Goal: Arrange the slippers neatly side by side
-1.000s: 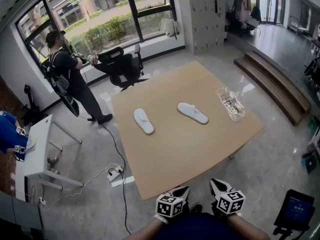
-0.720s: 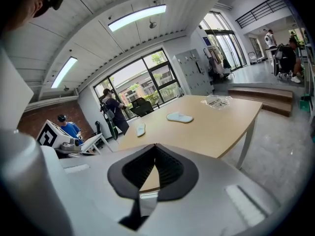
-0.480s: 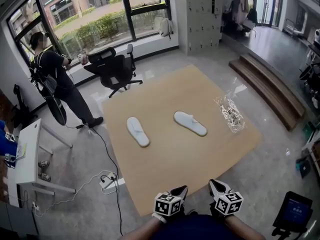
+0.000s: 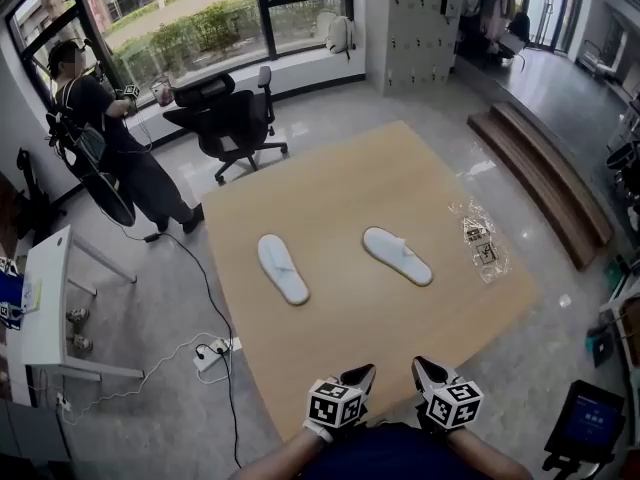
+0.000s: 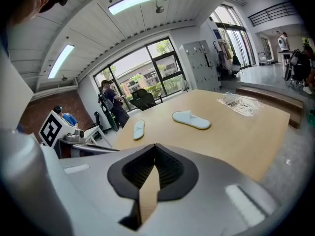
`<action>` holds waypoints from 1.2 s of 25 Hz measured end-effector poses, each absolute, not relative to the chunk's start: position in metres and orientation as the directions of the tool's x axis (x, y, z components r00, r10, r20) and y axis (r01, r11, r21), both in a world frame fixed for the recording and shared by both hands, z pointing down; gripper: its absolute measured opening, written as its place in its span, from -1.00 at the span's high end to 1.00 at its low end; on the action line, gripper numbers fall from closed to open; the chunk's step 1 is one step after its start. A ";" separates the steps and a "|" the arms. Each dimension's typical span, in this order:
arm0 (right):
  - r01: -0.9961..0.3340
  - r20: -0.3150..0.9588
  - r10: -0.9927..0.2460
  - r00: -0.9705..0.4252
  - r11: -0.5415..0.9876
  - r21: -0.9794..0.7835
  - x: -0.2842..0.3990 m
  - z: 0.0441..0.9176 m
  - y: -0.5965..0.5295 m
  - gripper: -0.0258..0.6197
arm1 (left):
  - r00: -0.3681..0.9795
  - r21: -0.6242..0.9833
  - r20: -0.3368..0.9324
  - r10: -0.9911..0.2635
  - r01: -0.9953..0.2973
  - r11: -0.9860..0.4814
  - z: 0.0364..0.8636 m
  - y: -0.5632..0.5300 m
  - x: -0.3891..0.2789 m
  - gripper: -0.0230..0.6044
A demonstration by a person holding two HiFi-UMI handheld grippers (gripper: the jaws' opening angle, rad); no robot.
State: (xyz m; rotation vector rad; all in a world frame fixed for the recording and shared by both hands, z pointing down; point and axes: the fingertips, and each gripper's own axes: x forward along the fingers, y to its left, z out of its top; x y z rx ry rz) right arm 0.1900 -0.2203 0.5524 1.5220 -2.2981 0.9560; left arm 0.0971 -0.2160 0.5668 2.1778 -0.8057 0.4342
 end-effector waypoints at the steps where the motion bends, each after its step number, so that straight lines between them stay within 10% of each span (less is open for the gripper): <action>1: -0.886 0.523 -0.731 -0.439 0.254 -0.388 0.185 0.552 -0.225 0.89 | 0.744 0.550 0.528 -0.410 -0.667 -0.502 0.567 -0.221 0.092 0.92; 30: -0.764 0.491 -0.586 -0.644 0.461 -0.452 0.096 0.578 -0.344 0.86 | 0.426 0.348 0.620 -0.659 -0.902 -0.256 0.590 -0.337 -0.030 0.71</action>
